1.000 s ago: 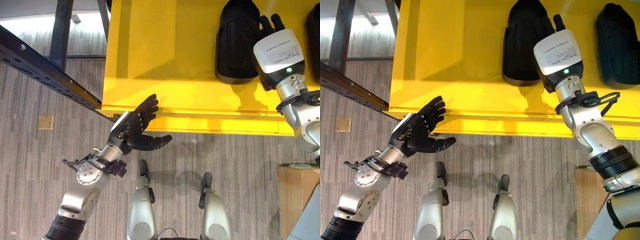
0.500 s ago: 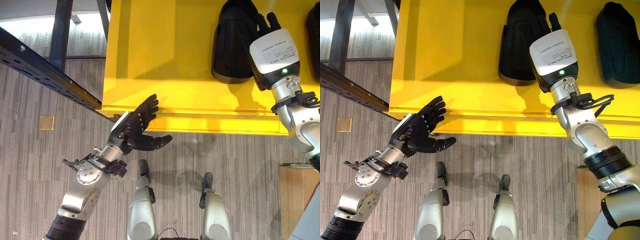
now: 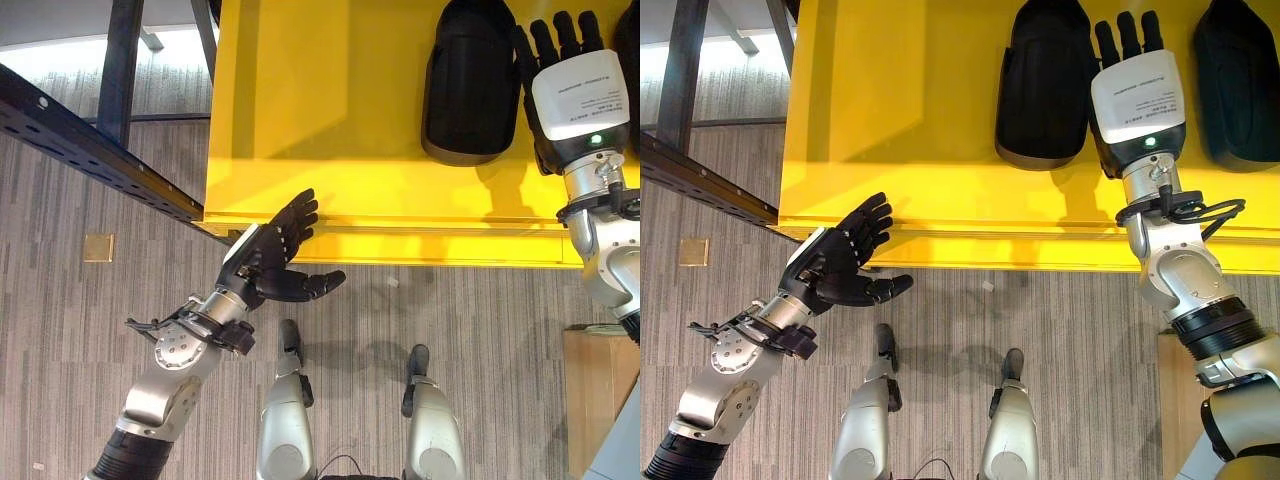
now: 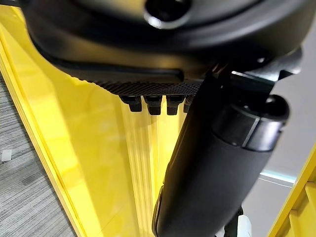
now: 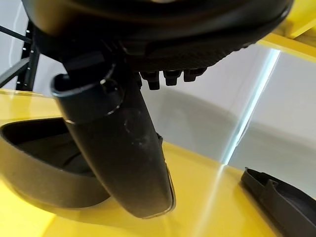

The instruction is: Move parts from the plastic box to the shelf.

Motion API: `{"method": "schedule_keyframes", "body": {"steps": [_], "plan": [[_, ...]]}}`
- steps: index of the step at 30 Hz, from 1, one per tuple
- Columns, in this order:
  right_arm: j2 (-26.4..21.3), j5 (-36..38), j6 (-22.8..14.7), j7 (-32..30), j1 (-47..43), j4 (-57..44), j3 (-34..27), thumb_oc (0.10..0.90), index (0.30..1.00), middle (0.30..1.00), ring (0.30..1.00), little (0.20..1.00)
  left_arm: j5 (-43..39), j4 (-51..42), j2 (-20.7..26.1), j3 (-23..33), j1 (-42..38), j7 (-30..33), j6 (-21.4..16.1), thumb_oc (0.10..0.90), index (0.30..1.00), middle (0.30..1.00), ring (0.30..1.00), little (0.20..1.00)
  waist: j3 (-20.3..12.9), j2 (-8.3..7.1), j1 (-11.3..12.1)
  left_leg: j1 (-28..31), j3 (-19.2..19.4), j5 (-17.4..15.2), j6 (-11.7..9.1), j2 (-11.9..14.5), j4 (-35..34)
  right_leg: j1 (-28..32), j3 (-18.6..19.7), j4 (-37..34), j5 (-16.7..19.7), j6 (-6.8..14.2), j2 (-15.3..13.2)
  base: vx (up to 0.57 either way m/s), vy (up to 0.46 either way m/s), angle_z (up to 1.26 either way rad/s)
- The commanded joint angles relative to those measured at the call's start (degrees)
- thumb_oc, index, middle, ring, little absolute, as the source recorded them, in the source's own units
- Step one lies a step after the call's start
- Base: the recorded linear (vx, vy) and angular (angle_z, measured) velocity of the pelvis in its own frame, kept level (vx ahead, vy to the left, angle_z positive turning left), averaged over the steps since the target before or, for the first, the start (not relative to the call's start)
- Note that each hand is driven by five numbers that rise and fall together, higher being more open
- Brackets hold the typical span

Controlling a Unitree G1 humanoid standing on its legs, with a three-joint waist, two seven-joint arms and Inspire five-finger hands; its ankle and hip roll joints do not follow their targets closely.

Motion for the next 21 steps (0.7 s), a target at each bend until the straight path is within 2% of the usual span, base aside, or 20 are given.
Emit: {"method": "schedule_keyframes", "body": {"steps": [1, 15, 21], "plan": [[-2.5, -5.6, 3.5, -2.7, -6.2, -1.6, -5.3, 0.900, 1.000, 1.000, 1.000, 1.000, -1.6, -3.8, -1.1, -0.2, -3.6, 0.0, -5.8, 0.900, 1.000, 1.000, 1.000, 1.000, -1.6, 0.56, -0.8, 3.3, -2.1, -9.1, -1.4, 0.2, 4.1, -3.6, -0.5, 3.3, -4.4, -7.7, 9.0, 0.00, 0.000, 0.00], [-4.6, -8.2, 2.3, -0.5, -7.4, -1.0, -2.3, 0.900, 1.000, 1.000, 1.000, 1.000, -1.8, -3.8, -0.6, 0.2, -3.1, -0.6, -5.3, 0.900, 1.000, 1.000, 1.000, 1.000, -1.8, 0.24, -0.6, 3.4, -2.0, -8.9, -1.5, 0.4, 4.0, -3.5, -0.7, 3.4, -4.5, -7.7, 9.0, 0.00, 0.000, 0.00], [-5.3, -8.3, 0.1, -3.4, -7.9, -2.3, -2.1, 0.900, 1.000, 1.000, 1.000, 1.000, -2.2, -3.7, -0.2, 0.5, -2.8, -0.7, -5.4, 0.900, 1.000, 1.000, 1.000, 1.000, -1.8, 0.24, -0.7, 3.4, -2.0, -8.9, -1.4, 0.4, 4.0, -3.5, -0.7, 3.4, -4.4, -7.7, 9.0, 0.00, 0.000, 0.00]]}}
